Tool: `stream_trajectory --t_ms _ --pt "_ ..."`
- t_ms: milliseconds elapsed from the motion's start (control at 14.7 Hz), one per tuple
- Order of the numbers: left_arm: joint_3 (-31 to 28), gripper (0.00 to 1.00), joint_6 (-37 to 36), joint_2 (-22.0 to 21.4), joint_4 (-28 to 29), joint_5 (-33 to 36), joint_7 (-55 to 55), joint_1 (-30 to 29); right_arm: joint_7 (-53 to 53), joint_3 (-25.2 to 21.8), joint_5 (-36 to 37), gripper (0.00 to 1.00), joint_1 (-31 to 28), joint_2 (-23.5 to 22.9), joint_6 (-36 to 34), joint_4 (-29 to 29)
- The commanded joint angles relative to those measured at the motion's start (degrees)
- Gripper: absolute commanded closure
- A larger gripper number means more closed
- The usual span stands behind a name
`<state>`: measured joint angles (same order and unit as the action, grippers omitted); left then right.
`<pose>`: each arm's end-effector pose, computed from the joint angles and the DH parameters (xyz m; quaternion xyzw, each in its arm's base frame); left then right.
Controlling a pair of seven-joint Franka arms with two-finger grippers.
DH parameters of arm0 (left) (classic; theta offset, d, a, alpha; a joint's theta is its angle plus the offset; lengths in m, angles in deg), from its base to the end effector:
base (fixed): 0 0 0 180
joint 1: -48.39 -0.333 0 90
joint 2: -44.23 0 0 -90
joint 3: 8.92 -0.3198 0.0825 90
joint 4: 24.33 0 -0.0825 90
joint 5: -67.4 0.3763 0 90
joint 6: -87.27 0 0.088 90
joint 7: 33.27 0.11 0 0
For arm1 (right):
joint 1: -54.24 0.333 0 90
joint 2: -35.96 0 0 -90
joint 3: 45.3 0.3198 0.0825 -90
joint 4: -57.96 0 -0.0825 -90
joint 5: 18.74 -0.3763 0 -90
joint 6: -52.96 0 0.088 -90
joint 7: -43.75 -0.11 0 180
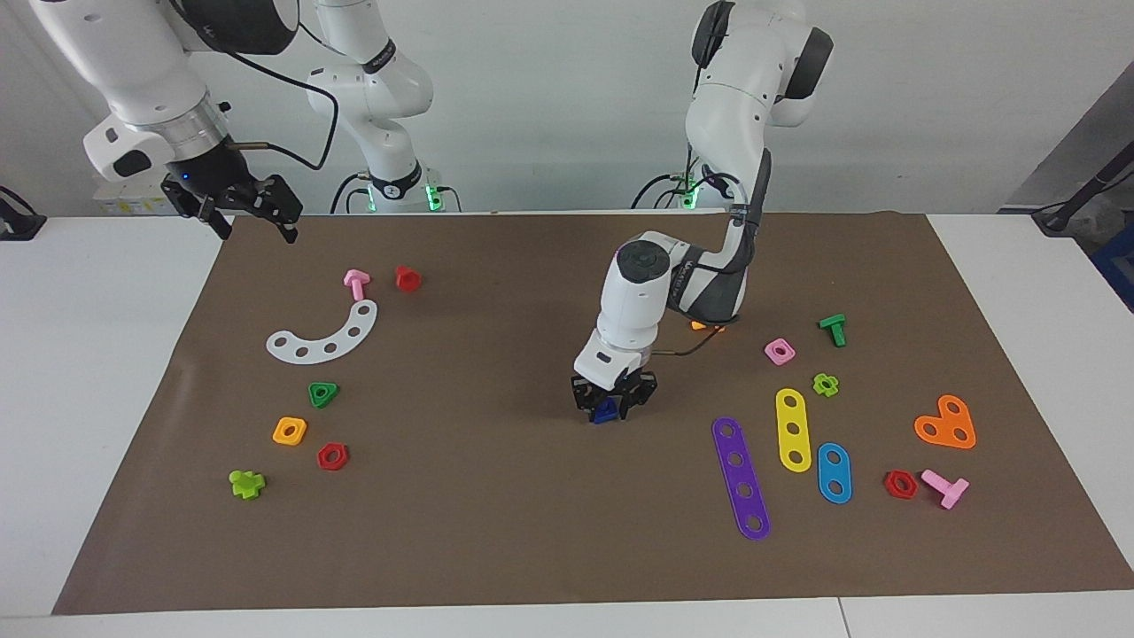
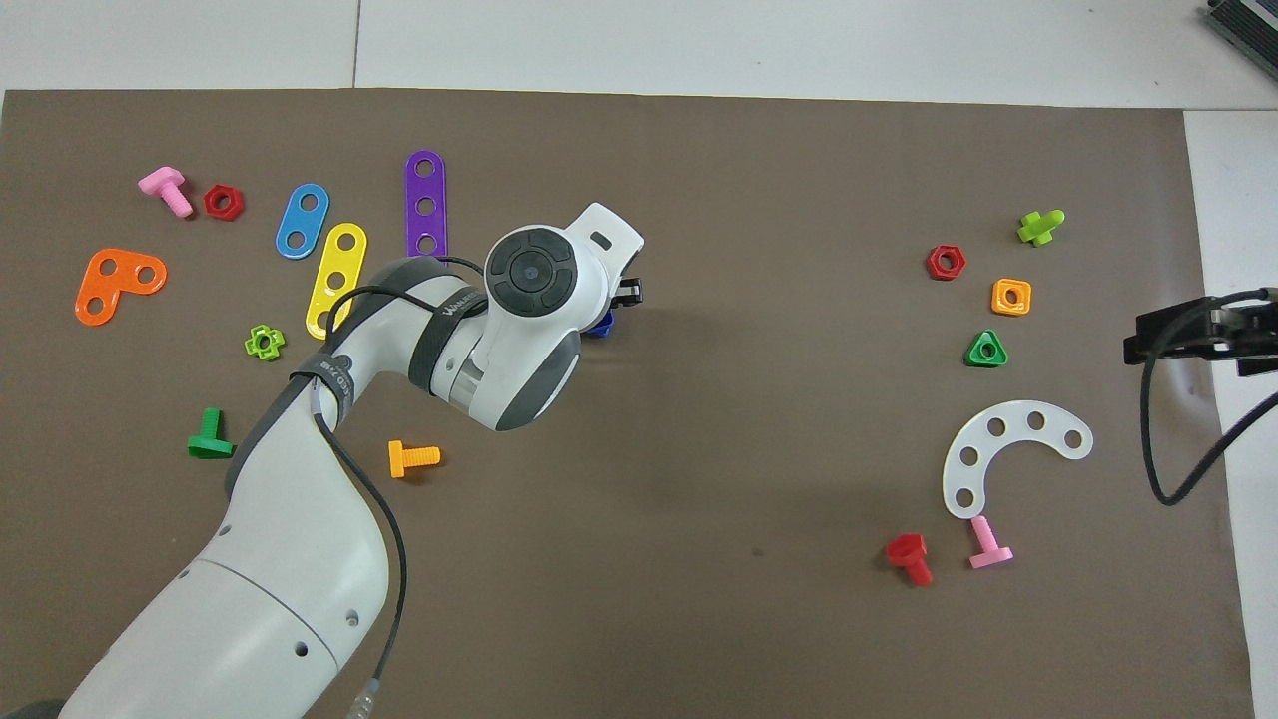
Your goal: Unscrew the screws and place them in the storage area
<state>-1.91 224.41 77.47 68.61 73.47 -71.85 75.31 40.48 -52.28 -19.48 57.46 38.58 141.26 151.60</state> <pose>0.5917 -0.3817 0.3109 0.9950 0.0184 0.0834 0.0521 0.5271 -0.0347 0.6178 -0.9978 0.0611 0.0239 0.0093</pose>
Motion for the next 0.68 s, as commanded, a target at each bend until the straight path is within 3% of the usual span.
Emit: stream_trajectory --t_ms 0,136,340,475,611 --pt "-0.4 0.67 -1.7 0.7 -1.5 1.6 -0.2 0.4 0.3 0.7 -0.2 0.00 -1.1 1.9 1.1 2.3" --pt "-0.4 0.75 -3.0 0.7 -1.9 1.2 -0.3 0.2 0.3 0.7 -0.2 0.00 -1.1 2.0 1.0 2.7" --pt "-0.3 0.74 -10.5 2.0 -7.5 -0.1 -0.3 0.1 0.3 0.7 -0.2 0.00 -1.1 2.0 1.0 2.6" --pt "-0.6 0.74 -16.7 2.7 -12.7 -5.3 -0.3 -1.1 0.3 0.7 -0.2 0.00 -1.1 2.0 1.1 2.6" --pt "-0.9 0.74 -18.7 2.0 -14.1 -7.4 -0.3 -2.3 0.3 0.7 -0.2 0.00 -1.1 2.0 1.1 2.6"
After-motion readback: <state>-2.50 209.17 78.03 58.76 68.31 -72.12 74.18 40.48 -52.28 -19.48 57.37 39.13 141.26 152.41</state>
